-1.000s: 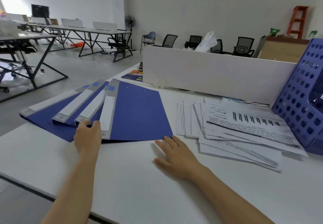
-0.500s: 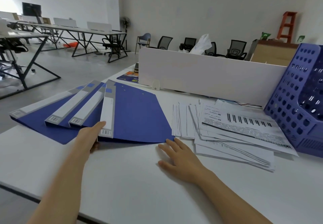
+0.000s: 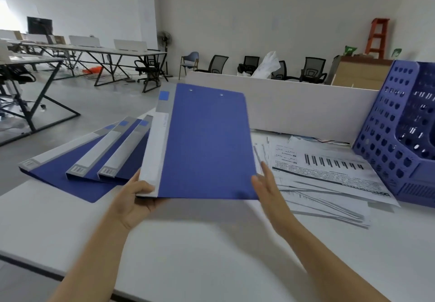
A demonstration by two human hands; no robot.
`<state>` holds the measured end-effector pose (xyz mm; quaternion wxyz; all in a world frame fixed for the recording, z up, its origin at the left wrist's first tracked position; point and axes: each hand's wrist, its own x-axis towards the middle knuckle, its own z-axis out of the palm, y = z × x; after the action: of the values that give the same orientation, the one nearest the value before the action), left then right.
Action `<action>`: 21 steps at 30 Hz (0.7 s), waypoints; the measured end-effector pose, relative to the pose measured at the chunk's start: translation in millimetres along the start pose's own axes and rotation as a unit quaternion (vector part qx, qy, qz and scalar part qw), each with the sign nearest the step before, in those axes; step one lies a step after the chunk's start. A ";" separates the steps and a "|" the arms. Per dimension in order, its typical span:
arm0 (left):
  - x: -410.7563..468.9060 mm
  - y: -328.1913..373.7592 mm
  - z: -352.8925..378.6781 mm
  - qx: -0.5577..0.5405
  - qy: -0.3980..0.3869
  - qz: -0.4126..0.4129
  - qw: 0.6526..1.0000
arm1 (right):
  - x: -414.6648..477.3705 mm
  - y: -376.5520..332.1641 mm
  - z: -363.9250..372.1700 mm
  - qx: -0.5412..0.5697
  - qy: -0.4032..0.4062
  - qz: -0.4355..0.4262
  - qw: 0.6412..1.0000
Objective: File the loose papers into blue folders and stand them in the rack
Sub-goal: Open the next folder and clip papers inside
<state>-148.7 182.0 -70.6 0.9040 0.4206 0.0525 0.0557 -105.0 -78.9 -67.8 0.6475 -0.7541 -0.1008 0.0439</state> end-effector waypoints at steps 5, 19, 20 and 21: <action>0.3 -18.3 6.9 0.081 -0.075 -0.102 0.989 | -3.3 4.0 -38.1 0.177 0.017 0.091 0.980; -8.5 -36.0 14.6 0.719 0.018 0.165 0.675 | 5.7 17.8 -72.7 0.064 0.058 0.213 0.973; -10.3 -38.4 17.7 0.734 -0.026 0.184 0.654 | 5.4 17.2 -71.4 0.070 0.067 0.211 0.973; -11.0 -41.9 19.9 0.766 -0.072 0.213 0.602 | 4.9 17.1 -70.8 0.079 0.078 0.209 0.972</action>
<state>-154.4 138.6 -89.4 0.2141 0.9610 -0.0801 0.1554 -84.7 -148.8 -73.2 0.6872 -0.7063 0.1137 0.1268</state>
